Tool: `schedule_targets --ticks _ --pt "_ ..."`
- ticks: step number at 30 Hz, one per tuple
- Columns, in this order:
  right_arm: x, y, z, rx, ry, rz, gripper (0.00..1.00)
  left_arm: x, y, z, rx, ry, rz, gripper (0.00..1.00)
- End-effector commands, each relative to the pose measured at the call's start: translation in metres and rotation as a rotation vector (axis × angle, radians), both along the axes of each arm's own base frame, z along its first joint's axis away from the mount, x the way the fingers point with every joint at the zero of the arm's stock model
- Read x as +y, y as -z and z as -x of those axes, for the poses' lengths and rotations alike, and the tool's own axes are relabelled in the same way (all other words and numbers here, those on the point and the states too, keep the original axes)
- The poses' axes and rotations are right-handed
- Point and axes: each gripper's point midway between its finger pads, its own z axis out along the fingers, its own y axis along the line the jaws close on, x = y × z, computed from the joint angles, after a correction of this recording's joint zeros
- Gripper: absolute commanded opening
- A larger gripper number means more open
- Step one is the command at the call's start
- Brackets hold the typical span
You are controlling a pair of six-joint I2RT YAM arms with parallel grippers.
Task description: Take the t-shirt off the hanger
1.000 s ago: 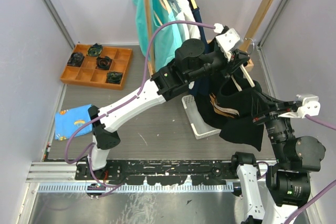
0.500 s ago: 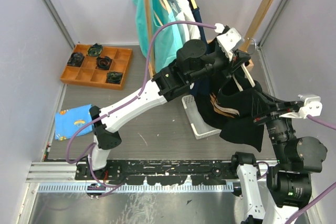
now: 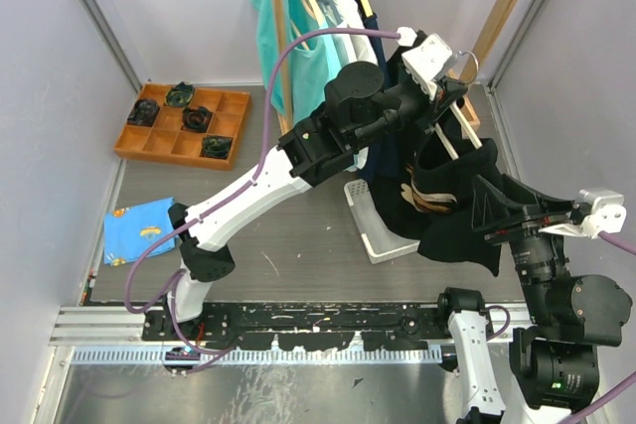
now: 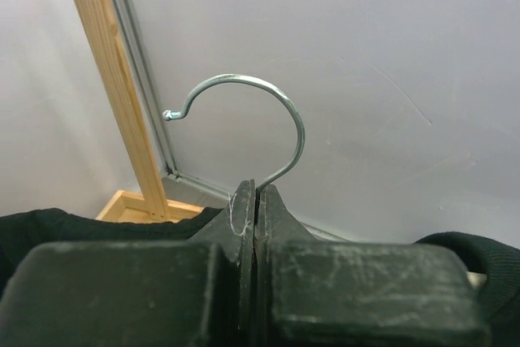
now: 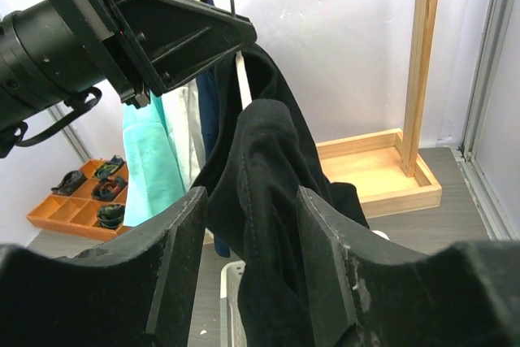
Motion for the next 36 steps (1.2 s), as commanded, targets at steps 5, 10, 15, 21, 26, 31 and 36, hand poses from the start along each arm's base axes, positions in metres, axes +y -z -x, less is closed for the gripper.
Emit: schedule_targets --ticks 5,10,15,21,26,31,36 --pt "-0.007 0.001 0.019 0.012 0.057 -0.018 0.56 0.026 -0.036 -0.008 -0.06 -0.062 0.057 0.0" --pt "-0.008 0.008 0.026 0.031 0.066 -0.028 0.56 0.036 -0.044 -0.012 -0.07 -0.077 0.068 0.0" --pt "-0.007 0.02 0.03 0.06 0.067 -0.035 0.57 0.044 -0.052 -0.016 -0.065 -0.089 0.085 0.0" --pt "-0.005 0.035 0.033 0.087 0.056 -0.049 0.57 0.049 -0.06 -0.016 -0.065 -0.094 0.107 0.0" --pt "-0.002 0.046 0.031 0.111 0.041 -0.05 0.57 0.051 -0.063 -0.016 -0.059 -0.094 0.116 0.0" --pt "-0.002 0.051 0.028 0.117 0.038 -0.049 0.56 0.053 -0.067 -0.012 -0.054 -0.085 0.127 0.0" --pt "-0.002 0.054 0.024 0.122 0.032 -0.051 0.43 0.057 -0.072 -0.011 -0.053 -0.088 0.138 0.0"
